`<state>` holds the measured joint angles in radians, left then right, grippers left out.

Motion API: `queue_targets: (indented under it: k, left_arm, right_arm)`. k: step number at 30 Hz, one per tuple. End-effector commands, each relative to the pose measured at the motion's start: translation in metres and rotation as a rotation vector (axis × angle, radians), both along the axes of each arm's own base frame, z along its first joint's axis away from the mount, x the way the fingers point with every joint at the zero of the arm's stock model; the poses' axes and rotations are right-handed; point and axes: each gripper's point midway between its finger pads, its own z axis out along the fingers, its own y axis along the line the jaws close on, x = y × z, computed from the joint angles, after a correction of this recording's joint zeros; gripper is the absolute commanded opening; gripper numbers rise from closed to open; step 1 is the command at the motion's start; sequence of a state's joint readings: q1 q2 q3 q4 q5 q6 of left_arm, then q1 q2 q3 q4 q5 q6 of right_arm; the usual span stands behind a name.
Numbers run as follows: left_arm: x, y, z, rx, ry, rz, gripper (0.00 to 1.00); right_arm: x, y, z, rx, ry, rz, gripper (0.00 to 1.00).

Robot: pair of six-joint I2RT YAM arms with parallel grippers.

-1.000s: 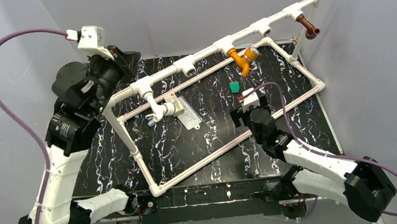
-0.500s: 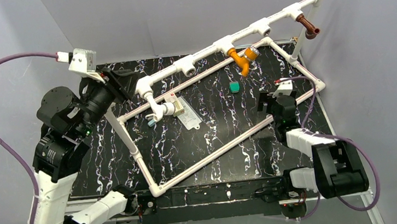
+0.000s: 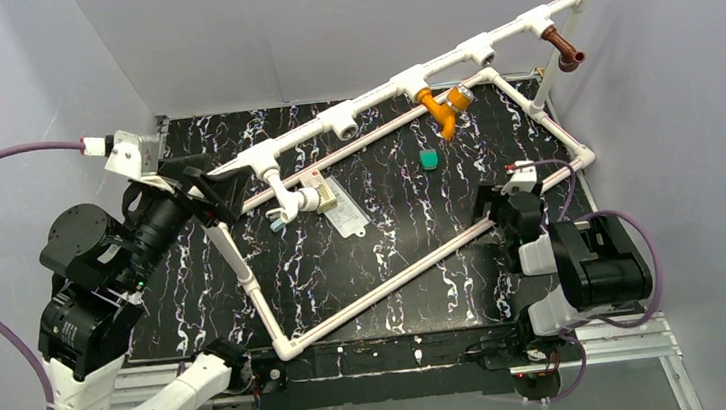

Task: Install the water faucets

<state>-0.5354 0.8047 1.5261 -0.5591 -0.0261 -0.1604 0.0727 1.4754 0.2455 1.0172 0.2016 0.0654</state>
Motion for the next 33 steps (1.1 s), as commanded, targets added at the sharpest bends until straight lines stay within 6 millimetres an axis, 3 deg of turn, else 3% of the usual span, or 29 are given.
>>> queue_targets:
  k: [1, 7, 23, 27, 33]
  left_arm:
    - [-0.001, 0.007, -0.009, 0.065, 0.001, 0.018, 0.73]
    - [-0.010, 0.015, -0.007, 0.067, -0.023, 0.031, 0.77]
    - [-0.022, 0.020, -0.009, 0.005, 0.022, 0.034, 0.79]
    - [-0.024, 0.024, 0.010, -0.083, -0.012, 0.060, 0.79]
    - [-0.034, 0.037, 0.060, -0.136, -0.111, 0.088, 0.79]
  right_arm:
    - [0.001, 0.002, 0.018, -0.007, -0.160, 0.026, 0.99]
    - [0.010, 0.014, 0.013, -0.031, -0.135, 0.108, 0.99]
    - [0.013, 0.011, 0.006, -0.019, -0.090, 0.088, 0.99]
    - [0.013, 0.011, 0.006, -0.019, -0.090, 0.088, 0.99]
    - [0.014, 0.011, 0.004, -0.014, -0.077, 0.089, 0.99]
